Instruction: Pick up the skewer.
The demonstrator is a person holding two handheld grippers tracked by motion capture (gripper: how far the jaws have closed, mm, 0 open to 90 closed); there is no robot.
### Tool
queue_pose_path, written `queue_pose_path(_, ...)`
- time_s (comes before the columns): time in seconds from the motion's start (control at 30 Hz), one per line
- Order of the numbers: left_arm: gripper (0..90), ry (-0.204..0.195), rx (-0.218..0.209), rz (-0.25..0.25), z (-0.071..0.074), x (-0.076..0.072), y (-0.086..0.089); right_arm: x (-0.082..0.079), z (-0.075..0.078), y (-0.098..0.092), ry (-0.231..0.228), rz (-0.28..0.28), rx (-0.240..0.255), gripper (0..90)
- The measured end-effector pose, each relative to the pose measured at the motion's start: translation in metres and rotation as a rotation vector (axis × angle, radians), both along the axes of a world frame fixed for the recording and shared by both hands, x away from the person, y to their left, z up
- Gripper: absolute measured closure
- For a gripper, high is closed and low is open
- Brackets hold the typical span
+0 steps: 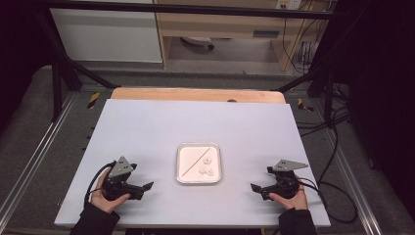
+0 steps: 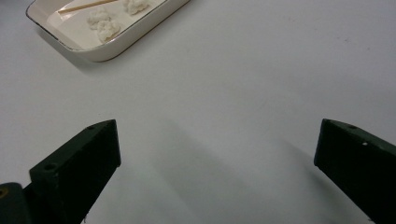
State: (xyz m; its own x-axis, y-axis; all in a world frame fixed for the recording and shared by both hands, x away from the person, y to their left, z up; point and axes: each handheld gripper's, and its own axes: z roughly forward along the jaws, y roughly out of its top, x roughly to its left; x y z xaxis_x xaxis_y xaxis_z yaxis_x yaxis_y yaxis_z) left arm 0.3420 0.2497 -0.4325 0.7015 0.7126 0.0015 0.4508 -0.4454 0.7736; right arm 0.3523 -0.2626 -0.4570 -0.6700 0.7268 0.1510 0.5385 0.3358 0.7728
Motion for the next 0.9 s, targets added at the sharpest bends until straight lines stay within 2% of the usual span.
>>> queue_pose_path(0.53,8.7,-0.005,0.035,-0.019,0.013,0.005,-0.017,0.000,0.000,0.000,0.001,-0.001,-0.007,1.0)
queue_pose_path(0.9,9.2,-0.012,0.052,-0.041,0.024,0.011,-0.044,0.001,-0.001,0.000,0.000,0.001,-0.009,1.0)
